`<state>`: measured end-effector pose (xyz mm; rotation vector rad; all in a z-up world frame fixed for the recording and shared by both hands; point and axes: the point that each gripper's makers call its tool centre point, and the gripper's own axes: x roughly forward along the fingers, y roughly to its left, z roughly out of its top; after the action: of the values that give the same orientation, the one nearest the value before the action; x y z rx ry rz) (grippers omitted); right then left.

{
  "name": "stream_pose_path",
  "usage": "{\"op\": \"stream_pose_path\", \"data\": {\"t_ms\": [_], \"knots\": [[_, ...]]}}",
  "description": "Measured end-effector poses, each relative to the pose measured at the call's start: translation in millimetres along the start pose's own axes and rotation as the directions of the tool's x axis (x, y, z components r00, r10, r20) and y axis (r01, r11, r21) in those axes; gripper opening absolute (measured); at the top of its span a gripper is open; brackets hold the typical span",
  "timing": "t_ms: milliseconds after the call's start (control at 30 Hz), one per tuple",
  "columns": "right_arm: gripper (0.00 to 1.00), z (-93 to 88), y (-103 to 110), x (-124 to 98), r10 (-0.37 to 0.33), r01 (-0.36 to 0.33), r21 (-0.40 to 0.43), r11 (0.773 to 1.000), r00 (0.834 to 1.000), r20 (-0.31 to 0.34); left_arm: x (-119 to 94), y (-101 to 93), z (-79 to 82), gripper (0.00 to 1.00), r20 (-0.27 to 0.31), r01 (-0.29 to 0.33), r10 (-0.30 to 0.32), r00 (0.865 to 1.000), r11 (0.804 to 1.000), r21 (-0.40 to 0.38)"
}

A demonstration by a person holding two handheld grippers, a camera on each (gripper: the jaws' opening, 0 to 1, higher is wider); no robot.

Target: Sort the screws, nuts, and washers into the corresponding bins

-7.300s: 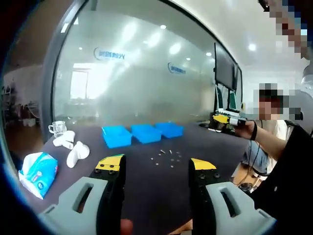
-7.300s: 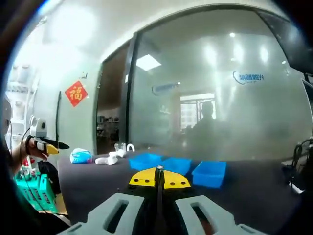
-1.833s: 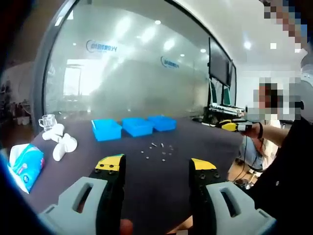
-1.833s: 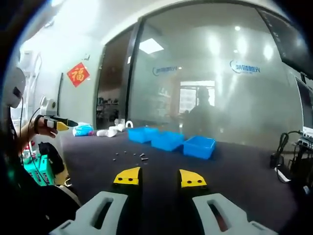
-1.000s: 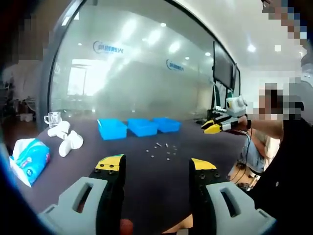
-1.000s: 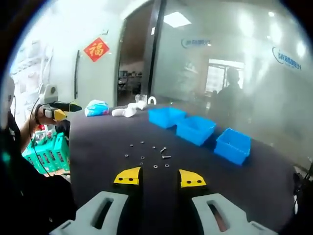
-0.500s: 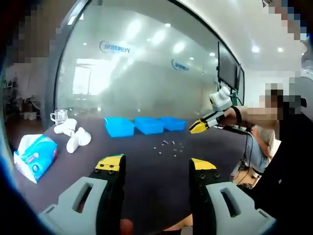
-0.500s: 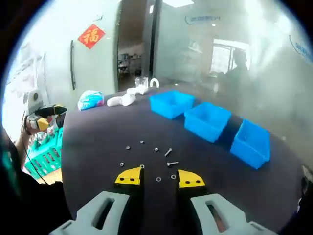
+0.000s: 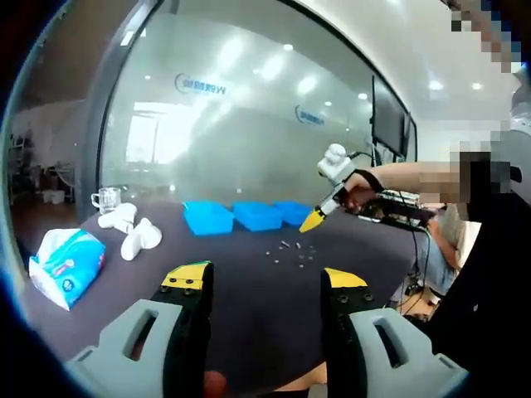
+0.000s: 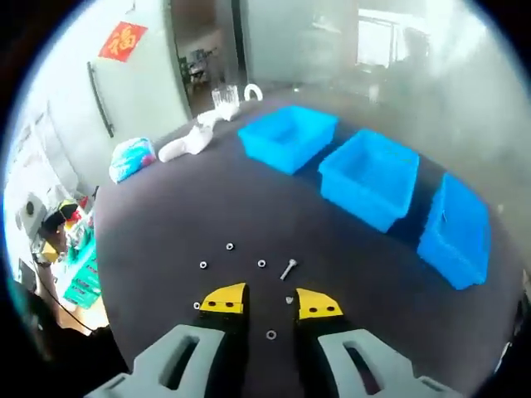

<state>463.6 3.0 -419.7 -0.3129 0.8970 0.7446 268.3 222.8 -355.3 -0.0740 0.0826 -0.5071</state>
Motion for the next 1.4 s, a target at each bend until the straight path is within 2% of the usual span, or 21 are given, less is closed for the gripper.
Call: {"op": "stream_pose_path", "data": {"t_ms": [200, 333, 500, 567, 700, 800, 1167, 1400], "knots": [[0.14, -6.5, -6.6, 13.4, -0.019, 0.021, 0.011, 1.0, 0.99, -0.142, -7.0, 7.1, 0.9, 0.51, 0.011, -0.018, 0.018, 1.0, 1.0, -0.003], [0.13, -3.6, -9.6, 20.4, -0.033, 0.037, 0.015, 0.999, 0.978, -0.204, -6.5, 8.3, -1.1, 0.51, 0.016, -0.024, 0.024, 1.0, 1.0, -0.012], [0.12, -6.1, -14.8, 26.3, -0.056, 0.083, 0.078, 0.994, 0.953, -0.299, -3.3, 6.5, -2.2, 0.51, 0.026, -0.012, 0.013, 1.0, 1.0, -0.026], [0.12, -4.9, -13.9, 29.7, -0.043, 0.081, 0.106, 0.991, 0.948, -0.317, -1.6, 6.2, -4.5, 0.51, 0.021, -0.007, 0.008, 1.0, 0.999, -0.031], [0.12, -0.6, -20.7, 37.9, -0.062, 0.102, 0.098, 0.99, 0.936, -0.345, 1.4, 4.1, -8.5, 0.51, 0.018, 0.006, -0.005, 1.0, 0.999, -0.04], [0.12, -2.9, -25.8, 44.1, -0.097, 0.135, 0.075, 0.988, 0.921, -0.378, 3.4, 1.9, -10.6, 0.51, 0.019, 0.015, -0.014, 1.0, 0.999, -0.051], [0.07, 2.3, -21.7, 59.8, -0.101, 0.143, 0.074, 0.987, 0.91, -0.402, 3.3, 1.3, -12.5, 0.51, 0.015, 0.019, -0.019, 1.0, 0.998, -0.054], [0.05, -4.8, -21.9, 61.0, -0.1, 0.146, 0.081, 0.986, 0.902, -0.42, 0.5, 4.1, -13.5, 0.51, 0.013, 0.01, -0.009, 1.0, 0.998, -0.055]]}}
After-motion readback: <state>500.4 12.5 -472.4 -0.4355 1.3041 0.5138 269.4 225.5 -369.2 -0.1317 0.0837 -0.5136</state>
